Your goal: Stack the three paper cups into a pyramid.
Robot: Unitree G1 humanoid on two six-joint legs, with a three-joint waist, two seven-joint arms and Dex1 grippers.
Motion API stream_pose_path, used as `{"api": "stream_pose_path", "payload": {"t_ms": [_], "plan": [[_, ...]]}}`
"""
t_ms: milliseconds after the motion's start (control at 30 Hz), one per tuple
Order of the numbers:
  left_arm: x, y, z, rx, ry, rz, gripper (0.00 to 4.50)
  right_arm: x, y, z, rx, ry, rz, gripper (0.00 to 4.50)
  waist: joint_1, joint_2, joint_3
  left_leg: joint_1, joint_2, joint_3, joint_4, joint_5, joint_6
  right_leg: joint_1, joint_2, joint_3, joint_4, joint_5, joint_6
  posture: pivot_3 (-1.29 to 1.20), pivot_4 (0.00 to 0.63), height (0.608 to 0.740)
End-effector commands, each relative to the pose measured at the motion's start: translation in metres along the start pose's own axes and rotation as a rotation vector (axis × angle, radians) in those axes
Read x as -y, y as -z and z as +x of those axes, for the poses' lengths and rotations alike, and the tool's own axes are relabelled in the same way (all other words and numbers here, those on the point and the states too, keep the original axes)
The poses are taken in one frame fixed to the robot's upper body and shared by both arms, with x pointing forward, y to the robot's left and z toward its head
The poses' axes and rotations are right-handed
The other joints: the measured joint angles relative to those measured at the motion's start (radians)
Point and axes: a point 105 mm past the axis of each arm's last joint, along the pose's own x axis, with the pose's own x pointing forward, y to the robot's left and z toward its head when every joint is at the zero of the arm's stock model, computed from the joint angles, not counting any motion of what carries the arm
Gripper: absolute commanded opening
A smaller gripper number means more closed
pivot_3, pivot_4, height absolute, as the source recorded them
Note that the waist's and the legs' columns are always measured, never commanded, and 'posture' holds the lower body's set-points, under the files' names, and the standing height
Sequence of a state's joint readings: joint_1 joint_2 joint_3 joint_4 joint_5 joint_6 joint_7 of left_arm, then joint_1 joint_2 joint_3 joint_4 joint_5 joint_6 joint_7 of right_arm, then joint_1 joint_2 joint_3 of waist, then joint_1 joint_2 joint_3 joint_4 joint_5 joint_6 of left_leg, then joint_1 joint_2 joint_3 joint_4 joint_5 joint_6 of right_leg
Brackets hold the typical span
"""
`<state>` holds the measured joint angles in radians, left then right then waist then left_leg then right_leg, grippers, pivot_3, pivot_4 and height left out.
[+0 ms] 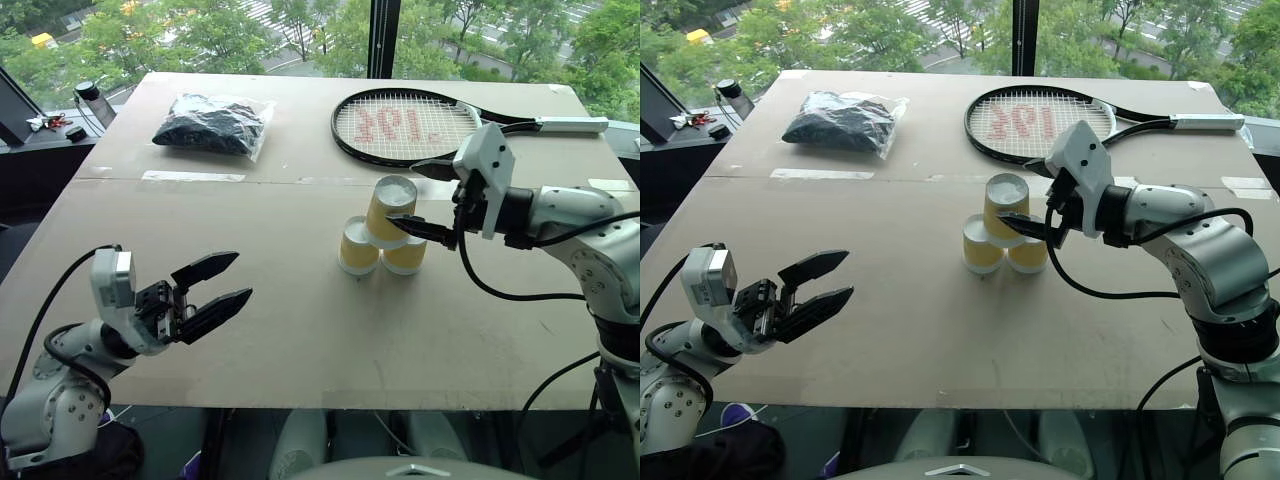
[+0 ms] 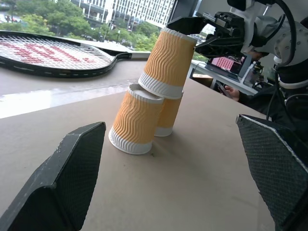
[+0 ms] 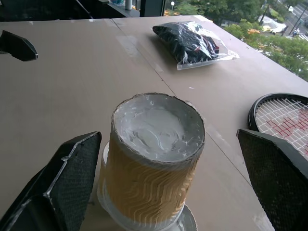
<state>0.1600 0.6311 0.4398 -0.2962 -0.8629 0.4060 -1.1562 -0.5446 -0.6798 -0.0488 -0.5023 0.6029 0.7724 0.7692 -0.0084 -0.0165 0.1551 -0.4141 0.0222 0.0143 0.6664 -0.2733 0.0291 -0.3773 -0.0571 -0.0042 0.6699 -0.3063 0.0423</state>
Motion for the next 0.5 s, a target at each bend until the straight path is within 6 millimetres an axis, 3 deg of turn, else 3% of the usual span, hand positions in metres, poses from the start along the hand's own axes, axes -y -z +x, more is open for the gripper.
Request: {"api": "stream_pose_path", "payload": {"t_ms": [33, 200, 367, 500], "plan": [[0.002, 0.005, 0.004, -0.028, -0.031, 0.033, 4.5, -0.005, -0.012, -0.033, 0.07, 0.005, -0.07, 4.46, -0.001, 0.0, 0.0, 0.0, 0.0, 0.0, 0.0, 0.0, 0.0, 0.0, 0.0, 0.001, 0.0, 0.0, 0.0, 0.0, 0.15, 0.74], [-0.001, 0.016, 0.004, -0.089, -0.088, 0.07, 4.5, -0.013, 0.01, -0.07, 0.05, 0.073, -0.034, 4.46, -0.001, 0.0, 0.0, 0.001, 0.0, -0.001, 0.0, 0.0, 0.001, 0.001, 0.0, 0.0, 0.0, 0.0, 0.0, 0.0, 0.15, 0.74], [-0.015, 0.03, 0.001, -0.209, -0.216, 0.098, 4.5, -0.032, 0.064, -0.118, -0.082, 0.218, 0.065, 4.46, 0.008, -0.001, -0.001, 0.001, 0.0, -0.001, 0.001, 0.0, 0.001, 0.002, 0.001, 0.0, 0.0, 0.0, 0.0, 0.0, 0.15, 0.74], [-0.011, 0.033, 0.002, -0.226, -0.197, 0.072, 4.5, -0.04, 0.091, -0.134, -0.154, 0.259, 0.106, 4.46, -0.001, -0.001, -0.002, 0.004, 0.0, 0.002, 0.002, 0.0, 0.001, 0.003, 0.001, 0.002, 0.002, 0.0, 0.0, 0.0, 0.15, 0.74]]}}
